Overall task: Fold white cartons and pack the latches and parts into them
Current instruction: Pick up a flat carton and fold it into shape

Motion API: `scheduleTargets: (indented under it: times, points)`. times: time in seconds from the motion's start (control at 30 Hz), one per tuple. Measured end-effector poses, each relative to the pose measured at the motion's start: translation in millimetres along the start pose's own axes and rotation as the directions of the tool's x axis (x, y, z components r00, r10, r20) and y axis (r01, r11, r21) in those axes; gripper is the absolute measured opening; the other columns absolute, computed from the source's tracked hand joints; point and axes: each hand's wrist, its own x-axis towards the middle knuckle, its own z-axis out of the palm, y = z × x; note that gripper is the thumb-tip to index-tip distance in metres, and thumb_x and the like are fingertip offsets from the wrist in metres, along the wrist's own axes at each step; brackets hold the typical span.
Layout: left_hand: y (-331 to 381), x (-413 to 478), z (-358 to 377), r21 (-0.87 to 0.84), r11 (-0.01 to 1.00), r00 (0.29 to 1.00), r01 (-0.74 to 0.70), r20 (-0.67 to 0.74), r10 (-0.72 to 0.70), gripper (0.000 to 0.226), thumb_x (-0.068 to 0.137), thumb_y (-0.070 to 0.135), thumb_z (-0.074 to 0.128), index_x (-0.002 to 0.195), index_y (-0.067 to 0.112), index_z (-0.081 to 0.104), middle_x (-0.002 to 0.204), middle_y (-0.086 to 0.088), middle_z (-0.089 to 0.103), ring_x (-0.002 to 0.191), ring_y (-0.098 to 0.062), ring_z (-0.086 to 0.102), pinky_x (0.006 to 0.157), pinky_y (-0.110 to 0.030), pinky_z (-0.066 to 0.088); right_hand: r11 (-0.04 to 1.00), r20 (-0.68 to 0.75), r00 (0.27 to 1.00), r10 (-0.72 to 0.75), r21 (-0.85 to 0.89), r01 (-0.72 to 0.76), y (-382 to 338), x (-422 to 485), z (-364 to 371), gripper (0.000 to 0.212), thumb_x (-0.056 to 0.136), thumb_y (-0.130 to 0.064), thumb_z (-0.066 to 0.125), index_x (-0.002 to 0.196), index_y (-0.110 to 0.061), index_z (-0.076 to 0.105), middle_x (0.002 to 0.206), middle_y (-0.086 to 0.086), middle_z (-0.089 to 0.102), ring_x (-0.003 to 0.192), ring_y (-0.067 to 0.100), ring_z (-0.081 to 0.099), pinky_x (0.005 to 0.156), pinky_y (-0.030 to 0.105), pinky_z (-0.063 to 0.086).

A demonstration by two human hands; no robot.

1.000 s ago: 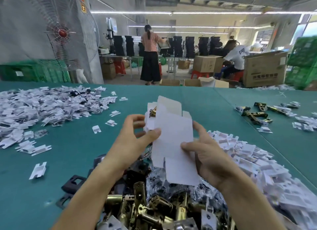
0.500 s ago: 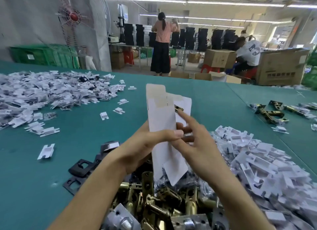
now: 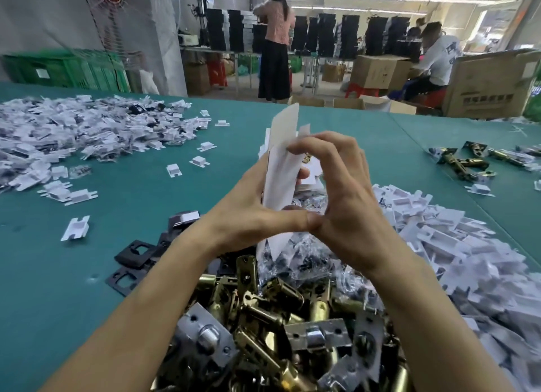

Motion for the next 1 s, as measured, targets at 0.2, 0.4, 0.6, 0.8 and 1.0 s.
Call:
scheduleTargets:
  times: [0.2, 0.4, 0.6, 0.8, 1.0]
  points:
    - [4.5, -1.5, 0.8, 0.0, 1.0, 1.0, -0.008, 0.017, 0.008, 0.087, 0.07, 0.036, 0.078, 0.147, 0.02, 0.041, 0.133, -0.001, 0.057, 0.126, -0.016, 0.056, 0.095, -0.028, 0.051, 0.998, 0.006, 1.0, -0.015, -0.063, 0.016, -1.3, -0.3, -0.9, 0.052, 0.073, -0.016, 0.079, 0.119, -0.022, 0.057, 0.13, -0.004, 0.04, 0.118, 0.018, 0.041, 0.097, 0.012, 0.035]
    - [5.6, -2.4, -2.0, -0.067, 0.998, 0.999, 0.016, 0.039, -0.014, 0.088, 0.063, 0.037, 0.079, 0.14, 0.015, 0.043, 0.128, -0.019, 0.056, 0.122, -0.031, 0.057, 0.1, -0.057, 0.049, 0.995, -0.03, 0.999, -0.031, -0.095, 0.028, -5.4, -0.4, 0.6, 0.077, 0.075, -0.037, 0.062, 0.146, -0.029, 0.032, 0.142, -0.011, 0.039, 0.124, 0.013, 0.038, 0.096, 0.028, 0.03]
    - [2.5, -0.3, 2.9, -0.044, 0.999, 0.998, 0.032, 0.048, -0.03, 0.075, 0.066, 0.038, 0.079, 0.13, 0.013, 0.049, 0.108, -0.01, 0.058, 0.107, -0.026, 0.062, 0.082, -0.038, 0.052, 0.995, -0.039, 0.999, -0.034, -0.096, 0.03, -1.5, -1.5, 0.4, 0.071, 0.072, -0.029, 0.076, 0.134, -0.033, 0.042, 0.127, -0.018, 0.049, 0.107, 0.011, 0.044, 0.085, 0.026, 0.028]
    - [-3.2, -1.8, 2.5, -0.074, 0.996, 0.997, 0.054, 0.054, -0.05, 0.07, 0.069, 0.038, 0.077, 0.131, 0.021, 0.05, 0.119, -0.007, 0.06, 0.113, -0.018, 0.064, 0.087, -0.031, 0.054, 0.991, -0.009, 1.0, -0.01, -0.131, 0.009, -1.2, -0.9, -4.1, 0.057, 0.069, -0.02, 0.08, 0.117, -0.037, 0.054, 0.103, -0.021, 0.045, 0.094, 0.01, 0.035, 0.08, 0.02, 0.024]
    - [0.0, -0.9, 4.2, -0.177, 0.983, 0.997, 0.05, 0.069, -0.038, 0.078, 0.07, 0.038, 0.069, 0.141, 0.018, 0.046, 0.125, -0.006, 0.067, 0.117, -0.019, 0.064, 0.091, -0.027, 0.052, 0.998, 0.0, 0.999, 0.034, 0.06, -0.034, 1.5, 0.6, -18.5, 0.02, 0.078, -0.02, 0.082, 0.095, -0.017, 0.072, 0.097, -0.004, 0.055, 0.095, 0.023, 0.047, 0.084, 0.026, 0.039]
